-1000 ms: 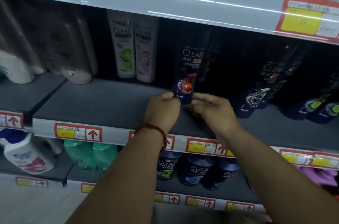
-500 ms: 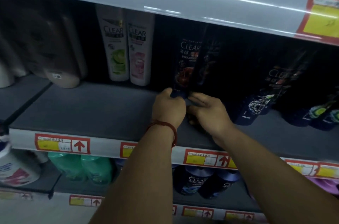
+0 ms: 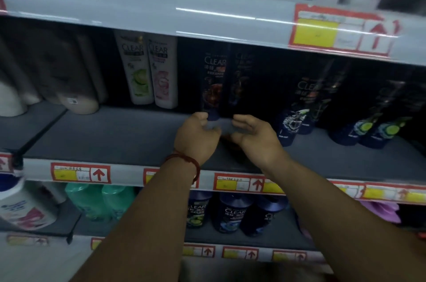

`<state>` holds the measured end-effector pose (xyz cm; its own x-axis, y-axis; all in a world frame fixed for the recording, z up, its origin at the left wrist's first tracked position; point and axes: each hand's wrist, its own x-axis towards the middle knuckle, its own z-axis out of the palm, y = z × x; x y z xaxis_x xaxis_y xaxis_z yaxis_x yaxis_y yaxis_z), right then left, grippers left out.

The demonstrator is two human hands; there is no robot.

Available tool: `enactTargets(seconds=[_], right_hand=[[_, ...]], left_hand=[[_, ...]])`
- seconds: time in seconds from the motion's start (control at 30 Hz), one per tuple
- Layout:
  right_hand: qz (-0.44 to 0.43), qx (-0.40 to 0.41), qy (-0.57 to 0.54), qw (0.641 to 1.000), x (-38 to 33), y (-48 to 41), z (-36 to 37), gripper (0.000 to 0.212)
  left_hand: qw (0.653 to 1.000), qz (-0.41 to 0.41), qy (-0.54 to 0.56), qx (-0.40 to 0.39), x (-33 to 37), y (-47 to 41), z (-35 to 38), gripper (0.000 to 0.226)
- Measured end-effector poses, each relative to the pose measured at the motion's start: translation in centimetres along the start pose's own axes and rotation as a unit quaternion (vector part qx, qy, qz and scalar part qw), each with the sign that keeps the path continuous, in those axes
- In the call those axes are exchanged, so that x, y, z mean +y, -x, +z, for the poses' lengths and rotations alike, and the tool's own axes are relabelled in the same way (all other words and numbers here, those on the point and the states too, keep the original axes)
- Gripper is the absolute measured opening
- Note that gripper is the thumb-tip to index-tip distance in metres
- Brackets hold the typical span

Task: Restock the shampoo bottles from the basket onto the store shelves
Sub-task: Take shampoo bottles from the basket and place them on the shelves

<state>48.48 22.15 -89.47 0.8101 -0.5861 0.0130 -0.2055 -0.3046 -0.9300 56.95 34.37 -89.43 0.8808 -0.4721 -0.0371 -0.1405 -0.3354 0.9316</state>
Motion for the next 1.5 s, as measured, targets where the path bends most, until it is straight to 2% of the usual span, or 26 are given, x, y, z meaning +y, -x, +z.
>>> enactTargets(seconds=[0.1,0.17,0.23,0.37,0.53,0.77,0.97,1.07,1.17,1.27,1.4,1.5], right_hand=[[-0.028,-0.006,0.076,0.997,-0.1,3.1,-3.0,0.051],[-0.049,0.001,0.180,0.983,0.3,5.5,-5.6,0.055],[-0.048,0.010,0.230,0.972,0.4,7.9,-8.7,0.059],[-0.048,0.047,0.292,0.954,1.7,12.4,-14.7,0.063],[-0.016,0.071,0.362,0.929,3.9,17.5,-21.1,0.070],[0.040,0.099,0.387,0.916,7.9,24.0,-28.5,0.071],[0.178,0.096,0.340,0.919,12.7,30.6,-34.8,0.080],[0.249,0.138,0.322,0.903,15.9,34.3,-37.7,0.080],[0.295,0.137,0.311,0.893,18.8,36.9,-39.4,0.080],[0.308,0.117,0.307,0.893,21.1,37.5,-40.4,0.079],[0.278,0.097,0.307,0.905,23.8,35.9,-40.7,0.076],[0.263,0.053,0.325,0.907,26.3,33.5,-41.1,0.079]], left_hand=[[0.994,0.067,-0.074,-0.046,0.6,2.8,0.2,0.038],[0.983,0.106,-0.134,-0.064,1.4,4.9,0.9,0.050],[0.970,0.143,-0.186,-0.065,2.6,7.0,1.8,0.060],[0.948,0.222,-0.202,-0.109,4.4,10.9,4.8,0.064],[0.923,0.268,-0.220,-0.168,5.6,14.1,10.2,0.066],[0.854,0.367,-0.250,-0.270,7.7,17.9,19.4,0.074],[0.836,0.386,-0.224,-0.319,8.4,20.5,27.5,0.068],[0.812,0.406,-0.230,-0.350,8.7,22.0,31.2,0.064],[0.793,0.413,-0.235,-0.381,8.4,23.5,33.9,0.062],[0.775,0.412,-0.257,-0.405,7.3,24.3,35.9,0.059],[0.754,0.397,-0.301,-0.428,5.4,23.8,39.3,0.056],[0.745,0.383,-0.324,-0.440,4.4,23.4,42.9,0.055]])
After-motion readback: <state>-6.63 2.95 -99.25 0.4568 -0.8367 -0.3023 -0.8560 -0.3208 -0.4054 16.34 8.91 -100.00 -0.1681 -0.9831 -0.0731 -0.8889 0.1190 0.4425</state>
